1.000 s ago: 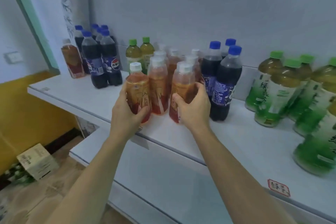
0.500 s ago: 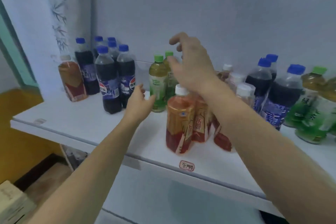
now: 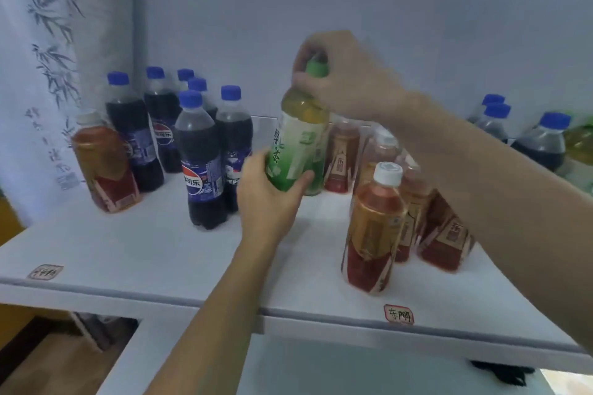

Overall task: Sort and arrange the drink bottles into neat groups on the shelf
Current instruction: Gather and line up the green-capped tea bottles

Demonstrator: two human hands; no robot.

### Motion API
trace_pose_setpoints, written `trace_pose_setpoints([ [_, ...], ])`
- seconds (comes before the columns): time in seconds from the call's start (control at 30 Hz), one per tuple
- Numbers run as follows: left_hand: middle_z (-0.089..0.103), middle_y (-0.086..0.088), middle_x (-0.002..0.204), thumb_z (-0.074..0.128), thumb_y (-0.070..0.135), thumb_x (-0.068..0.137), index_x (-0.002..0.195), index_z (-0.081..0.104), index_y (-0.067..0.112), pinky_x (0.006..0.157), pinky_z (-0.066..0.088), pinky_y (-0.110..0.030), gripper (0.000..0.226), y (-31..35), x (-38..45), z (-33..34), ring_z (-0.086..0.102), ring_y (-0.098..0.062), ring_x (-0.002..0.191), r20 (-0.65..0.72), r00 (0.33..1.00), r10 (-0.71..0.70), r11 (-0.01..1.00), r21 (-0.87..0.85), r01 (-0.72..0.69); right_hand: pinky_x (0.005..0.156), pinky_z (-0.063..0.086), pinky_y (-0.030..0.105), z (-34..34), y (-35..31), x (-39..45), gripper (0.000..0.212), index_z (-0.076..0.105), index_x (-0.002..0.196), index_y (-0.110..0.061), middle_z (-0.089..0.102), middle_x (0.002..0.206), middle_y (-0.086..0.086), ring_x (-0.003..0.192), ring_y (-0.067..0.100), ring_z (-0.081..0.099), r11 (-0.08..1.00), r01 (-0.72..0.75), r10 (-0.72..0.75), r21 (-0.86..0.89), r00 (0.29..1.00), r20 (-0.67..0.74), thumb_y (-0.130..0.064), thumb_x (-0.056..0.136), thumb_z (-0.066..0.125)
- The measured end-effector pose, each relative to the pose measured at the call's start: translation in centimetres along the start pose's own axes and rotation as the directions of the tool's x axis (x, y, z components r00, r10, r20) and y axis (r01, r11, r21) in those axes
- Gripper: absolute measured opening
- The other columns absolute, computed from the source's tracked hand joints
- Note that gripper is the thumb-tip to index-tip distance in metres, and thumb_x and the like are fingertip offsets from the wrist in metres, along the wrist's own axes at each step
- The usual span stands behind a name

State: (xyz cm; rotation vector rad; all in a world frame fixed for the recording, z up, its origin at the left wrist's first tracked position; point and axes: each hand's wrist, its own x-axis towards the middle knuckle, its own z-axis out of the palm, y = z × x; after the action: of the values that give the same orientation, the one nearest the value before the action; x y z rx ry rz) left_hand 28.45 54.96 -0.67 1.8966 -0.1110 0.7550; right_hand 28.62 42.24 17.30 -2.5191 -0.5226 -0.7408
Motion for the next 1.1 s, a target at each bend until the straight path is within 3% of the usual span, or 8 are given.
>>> trace_pose_setpoints([
  [0.17,0.055,0.003,0.116,0.092,0.03,0.071,0.122,0.066,0.009,0.081,0.047,-0.004,0.061,5.9,-2.7,-3.9,0.055,-0.005,0.102,-0.236,0.913,0.331,0.938,-0.02,-0.345,0.068,0.049,0.018,-4.9,-0.9,-7.0,0.009,0.072,0.095,-0.02,0.068,0.085,-0.007,0.073,0.003,0.062,0.889,0.093,0.079,0.447,0.933,-0.351,-0.028,0.093,0.069],
  [0.3,0.059,-0.009,0.119,0.093,0.03,0.072,0.127,0.07,0.013,0.084,0.049,-0.011,0.063,10.0,-3.7,-3.9,0.056,-0.016,0.107,-0.124,0.853,0.508,0.861,0.088,-0.5,0.064,0.053,0.03,-5.5,1.9,-13.1,0.012,0.073,0.103,-0.02,0.071,0.093,0.004,0.081,0.022,0.064,0.723,0.156,0.371,0.673,0.734,-0.569,-0.025,0.095,0.066],
  [0.43,0.06,-0.011,0.118,0.093,0.031,0.069,0.127,0.071,0.016,0.086,0.049,-0.029,0.064,14.1,-5.6,0.2,0.061,-0.028,0.103,0.054,0.775,0.63,0.768,0.108,-0.632,0.072,0.056,0.036,-7.6,6.1,-18.6,0.011,0.073,0.1,-0.018,0.07,0.091,0.007,0.083,0.022,0.065,0.581,0.173,0.632,0.795,0.519,-0.575,-0.019,0.096,0.063],
  [0.57,0.061,-0.012,0.117,0.09,0.029,0.069,0.128,0.071,0.015,0.085,0.048,-0.037,0.063,17.4,-9.1,6.8,0.056,-0.028,0.103,0.145,0.729,0.669,0.735,0.02,-0.678,0.067,0.058,0.033,-11.5,10.5,-23.9,0.016,0.073,0.09,-0.019,0.072,0.087,0.0,0.08,0.014,0.069,0.524,0.129,0.739,0.842,0.423,-0.524,-0.022,0.101,0.061],
  [0.7,0.054,-0.002,0.121,0.09,0.033,0.066,0.133,0.066,0.019,0.093,0.047,-0.029,0.072,19.8,-14.3,14.0,0.053,-0.019,0.108,0.254,0.746,0.616,0.788,-0.188,-0.586,0.069,0.058,0.033,-16.1,15.8,-29.0,0.024,0.073,0.089,-0.018,0.071,0.081,-0.01,0.081,0.011,0.068,0.622,-0.027,0.742,0.782,0.338,-0.579,-0.034,0.101,0.06],
  [0.83,0.047,0.009,0.126,0.087,0.029,0.078,0.146,0.051,0.026,0.101,0.049,-0.024,0.077,20.7,-19.7,22.4,0.051,-0.003,0.118,0.523,0.748,0.408,0.895,-0.392,-0.213,0.064,0.047,0.011,-21.0,21.5,-30.2,0.022,0.068,0.102,-0.018,0.063,0.082,-0.015,0.073,-0.007,0.06,0.865,-0.305,0.502,0.399,0.521,-0.69,-0.039,0.099,0.061],
  [0.97,0.054,0.012,0.137,0.079,0.022,0.085,0.148,0.046,0.031,0.108,0.05,-0.041,0.072,20.0,-21.7,30.1,0.053,-0.005,0.127,0.662,0.733,0.157,0.912,-0.383,0.15,0.082,0.045,0.024,-21.5,27.3,-27.6,0.027,0.065,0.116,-0.021,0.062,0.105,-0.002,0.094,0.012,0.057,0.919,-0.388,0.371,0.071,0.787,-0.492,-0.041,0.097,0.063],
  [1.1,0.061,0.012,0.131,0.078,0.018,0.088,0.14,0.052,0.027,0.101,0.056,-0.038,0.059,20.1,-21.5,34.5,0.06,-0.007,0.119,0.589,0.808,-0.031,0.961,-0.205,0.186,0.093,0.04,0.027,-21.0,32.3,-25.1,0.03,0.061,0.127,-0.017,0.061,0.117,0.003,0.107,0.016,0.056,0.926,-0.367,0.334,-0.092,0.907,-0.257,-0.033,0.101,0.059],
])
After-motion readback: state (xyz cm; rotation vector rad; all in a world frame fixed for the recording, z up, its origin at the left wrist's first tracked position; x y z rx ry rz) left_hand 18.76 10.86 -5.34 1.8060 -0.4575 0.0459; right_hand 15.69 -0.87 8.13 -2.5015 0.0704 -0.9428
